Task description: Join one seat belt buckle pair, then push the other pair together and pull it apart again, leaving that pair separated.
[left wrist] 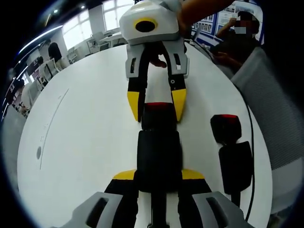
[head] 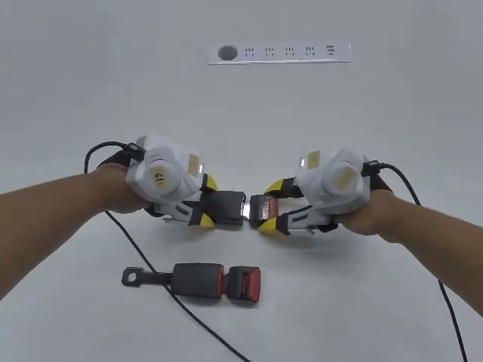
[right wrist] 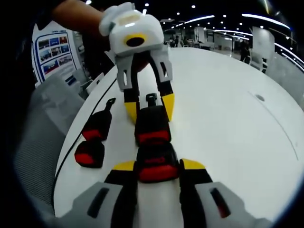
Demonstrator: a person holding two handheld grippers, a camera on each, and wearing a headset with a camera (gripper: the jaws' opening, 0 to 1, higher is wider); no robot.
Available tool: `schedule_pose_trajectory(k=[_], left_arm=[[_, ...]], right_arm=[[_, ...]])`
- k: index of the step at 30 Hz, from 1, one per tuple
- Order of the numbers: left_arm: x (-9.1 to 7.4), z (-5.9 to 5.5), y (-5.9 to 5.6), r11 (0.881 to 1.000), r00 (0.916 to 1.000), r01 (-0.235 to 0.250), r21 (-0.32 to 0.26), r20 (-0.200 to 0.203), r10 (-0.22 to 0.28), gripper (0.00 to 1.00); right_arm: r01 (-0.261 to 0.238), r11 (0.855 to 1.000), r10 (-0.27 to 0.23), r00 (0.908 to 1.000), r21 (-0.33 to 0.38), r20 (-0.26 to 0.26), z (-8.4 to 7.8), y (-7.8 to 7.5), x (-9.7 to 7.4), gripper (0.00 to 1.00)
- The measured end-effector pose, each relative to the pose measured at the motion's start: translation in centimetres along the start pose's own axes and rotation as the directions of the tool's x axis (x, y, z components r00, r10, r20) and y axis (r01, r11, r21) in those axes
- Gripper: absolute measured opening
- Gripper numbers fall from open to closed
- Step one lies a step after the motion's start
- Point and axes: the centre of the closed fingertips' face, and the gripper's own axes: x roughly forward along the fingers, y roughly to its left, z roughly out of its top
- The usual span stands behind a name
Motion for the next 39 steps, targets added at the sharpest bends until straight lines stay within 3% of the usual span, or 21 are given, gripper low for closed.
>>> schedule_pose_trajectory(k=[18, 39], left_arm=[[0.20, -0.18, 0.20, 1.000, 0.9998, 0.000, 0.004, -0.021, 0.000, 0.33], [0.36, -0.36, 0.11, 1.000, 0.9995, -0.001, -0.001, -0.031, 0.001, 0.33]], right_arm=[[0.020, 1.000, -0.019, 0.9961, 0.005, -0.086, 0.24, 0.05, 0.22, 0.33], [0.026, 1.000, -0.027, 0.9933, -0.006, -0.112, 0.24, 0.13, 0.27, 0.34]])
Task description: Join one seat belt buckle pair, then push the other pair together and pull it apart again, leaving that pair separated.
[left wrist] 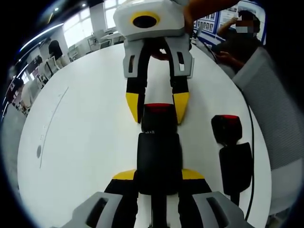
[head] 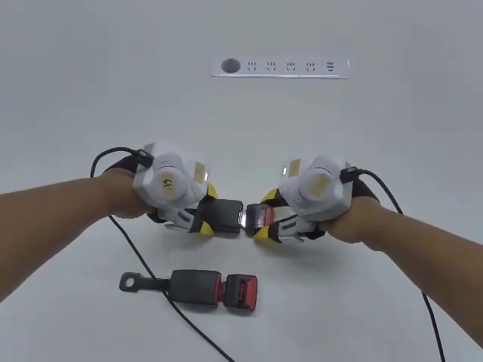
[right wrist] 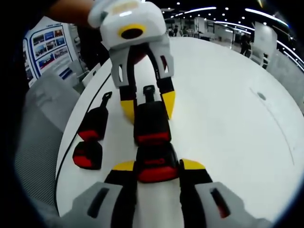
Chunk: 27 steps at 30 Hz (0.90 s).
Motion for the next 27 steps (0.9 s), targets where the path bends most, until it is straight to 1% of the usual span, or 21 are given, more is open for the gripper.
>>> schedule_pose_trajectory(k=[4, 8, 11, 15, 19, 22, 24, 27], left_arm=[[0.0, -0.1, 0.0, 1.000, 1.0000, -0.001, -0.002, -0.002, 0.001, 0.33], [0.0, -0.1, 0.0, 1.000, 1.0000, -0.001, -0.001, 0.007, 0.001, 0.33], [0.0, -0.1, 0.0, 1.000, 0.9996, -0.001, -0.003, 0.027, 0.002, 0.33], [0.0, 0.0, 0.0, 1.000, 0.9998, 0.006, 0.011, 0.017, -0.006, 0.33], [0.0, -0.1, 0.0, 1.000, 0.9998, 0.011, 0.020, 0.013, -0.011, 0.33], [0.0, -0.1, -0.1, 1.000, 0.9999, 0.007, 0.012, 0.015, -0.007, 0.33], [-0.1, -0.1, 0.0, 1.000, 0.9999, 0.005, 0.008, 0.015, -0.005, 0.33], [-0.1, -0.1, 0.0, 1.000, 0.9999, 0.004, 0.006, 0.011, -0.004, 0.33]], right_arm=[[0.000, 1.000, 0.000, 1.0000, -0.002, -0.002, 0.0, 0.0, 0.0, 0.34], [0.000, 1.000, 0.000, 1.0000, -0.008, -0.004, -0.1, 0.0, 0.0, 0.34], [-0.005, 1.000, 0.005, 1.0000, -0.016, -0.005, -0.2, 0.0, -0.1, 0.34], [-0.004, 1.000, 0.004, 1.0000, -0.018, -0.009, -0.5, -0.1, -0.5, 0.34], [-0.006, 1.000, 0.005, 0.9998, -0.018, -0.019, -1.4, -0.3, -1.2, 0.34], [-0.003, 1.000, 0.003, 1.0000, -0.004, -0.004, -1.6, -0.3, -1.4, 0.34], [-0.002, 1.000, 0.002, 1.0000, -0.007, -0.004, -1.7, -0.3, -1.5, 0.34], [0.001, 1.000, -0.001, 1.0000, -0.013, -0.009, -2.2, -0.5, -1.9, 0.34]])
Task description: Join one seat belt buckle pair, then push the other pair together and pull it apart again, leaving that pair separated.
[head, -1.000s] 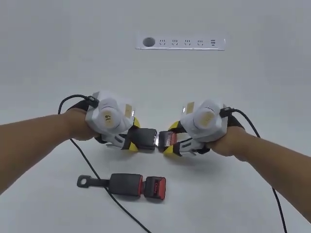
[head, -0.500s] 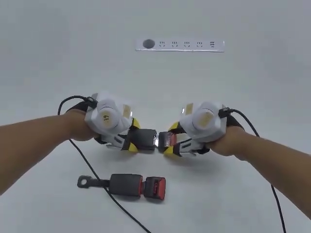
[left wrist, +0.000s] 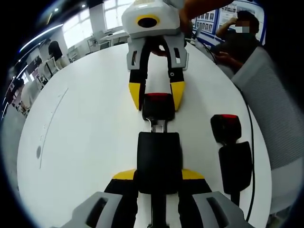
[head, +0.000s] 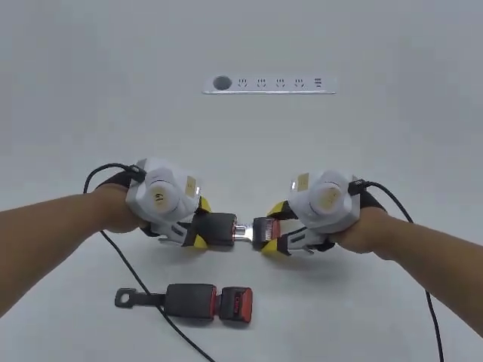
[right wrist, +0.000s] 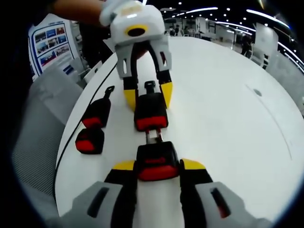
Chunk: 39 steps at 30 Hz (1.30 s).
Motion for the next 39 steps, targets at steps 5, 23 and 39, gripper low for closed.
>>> schedule_pose_trajectory(k=[5, 23, 39], left_arm=[[0.0, 0.0, 0.0, 1.000, 1.0000, -0.005, -0.009, 0.002, 0.005, 0.33], [0.0, 0.0, 0.0, 0.999, 0.9997, -0.021, -0.039, -0.012, 0.021, 0.34], [0.1, 0.0, -0.1, 0.998, 0.9994, -0.028, -0.053, -0.020, 0.027, 0.34]], right_arm=[[0.010, 1.000, -0.010, 0.9999, 0.009, -0.010, -1.0, -0.5, -1.0, 0.34], [0.009, 1.000, -0.009, 0.9989, 0.009, -0.047, -4.9, -0.9, -4.4, 0.35], [0.038, 0.998, -0.034, 0.9962, 0.046, -0.080, -8.4, -1.2, -7.1, 0.35]])
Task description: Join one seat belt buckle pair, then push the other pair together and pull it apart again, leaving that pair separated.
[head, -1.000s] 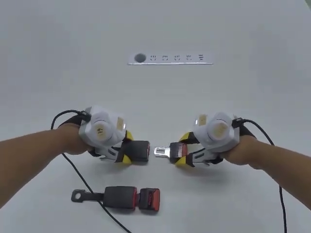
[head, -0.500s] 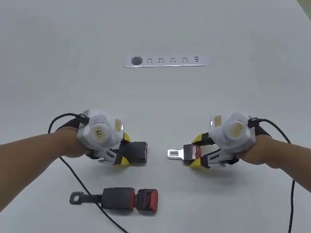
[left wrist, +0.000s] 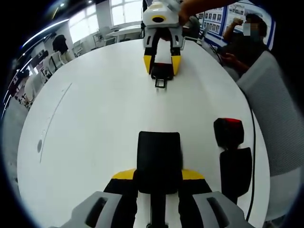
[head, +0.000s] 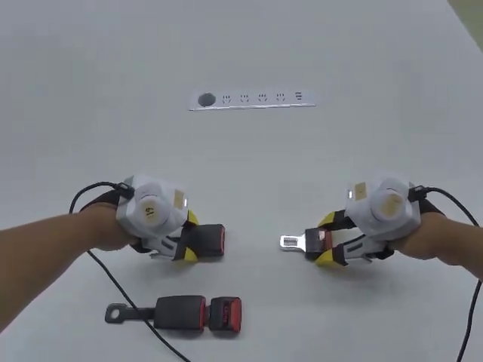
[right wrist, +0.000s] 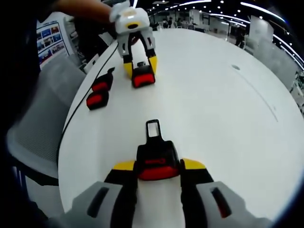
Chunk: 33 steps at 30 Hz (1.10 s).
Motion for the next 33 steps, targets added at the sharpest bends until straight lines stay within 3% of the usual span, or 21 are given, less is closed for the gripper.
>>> schedule_pose_trajectory(k=[11, 21, 24, 26, 27, 28, 29, 30, 31, 32, 33], left_arm=[[0.0, 0.0, 0.0, 1.000, 1.0000, 0.001, -0.003, -0.006, -0.001, 0.34], [0.0, 0.1, 0.0, 1.000, 0.9999, 0.001, -0.004, -0.016, -0.001, 0.34], [-0.1, 0.0, 0.0, 0.999, 0.9996, -0.017, -0.048, -0.023, 0.016, 0.35], [-0.5, -0.9, -0.4, 0.996, 0.9971, -0.014, -0.090, -0.076, 0.007, 0.43], [-0.9, -1.4, -0.6, 0.995, 0.9934, -0.019, -0.101, -0.114, 0.008, 0.49], [-1.0, -1.5, -0.8, 0.994, 0.9933, -0.021, -0.110, -0.115, 0.008, 0.56], [-1.5, -0.7, -0.9, 0.990, 0.9976, -0.035, -0.140, -0.064, 0.026, 0.63], [-1.8, 0.0, -0.9, 0.986, 0.9990, -0.044, -0.162, -0.012, 0.043, 0.66], [-2.7, 0.7, -0.7, 0.975, 0.9959, -0.070, -0.210, 0.041, 0.081, 0.68], [-3.3, 1.0, -0.4, 0.967, 0.9919, -0.095, -0.237, 0.059, 0.112, 0.69], [-4.1, 1.4, 0.0, 0.954, 0.9818, -0.136, -0.268, 0.093, 0.166, 0.72]], right_arm=[[0.011, 1.000, -0.011, 0.9998, 0.016, -0.016, -1.5, -0.1, -0.8, 0.36], [0.011, 0.998, -0.011, 0.9999, 0.055, -0.002, -1.8, -0.1, -1.2, 0.36], [0.029, 0.998, -0.029, 0.9996, 0.048, -0.005, -1.8, 0.0, -1.2, 0.37], [0.064, 0.993, -0.063, 0.9979, 0.097, -0.013, -2.0, -0.2, -1.5, 0.40], [0.061, 0.988, -0.063, 0.9980, 0.143, 0.010, -1.9, 0.0, -1.8, 0.44], [0.060, 0.986, -0.065, 0.9975, 0.155, 0.027, -1.7, 0.1, -2.0, 0.50], [0.082, 0.980, -0.097, 0.9927, 0.182, 0.072, -1.2, -0.1, -2.6, 0.56], [0.104, 0.976, -0.123, 0.9887, 0.193, 0.086, -1.2, -0.3, -3.1, 0.60], [0.144, 0.970, -0.166, 0.9811, 0.197, 0.100, -1.1, -0.7, -3.7, 0.62], [0.168, 0.965, -0.194, 0.9747, 0.203, 0.112, -1.0, -0.8, -4.2, 0.65], [0.209, 0.953, -0.240, 0.9619, 0.218, 0.130, -0.8, -1.1, -4.9, 0.67]])
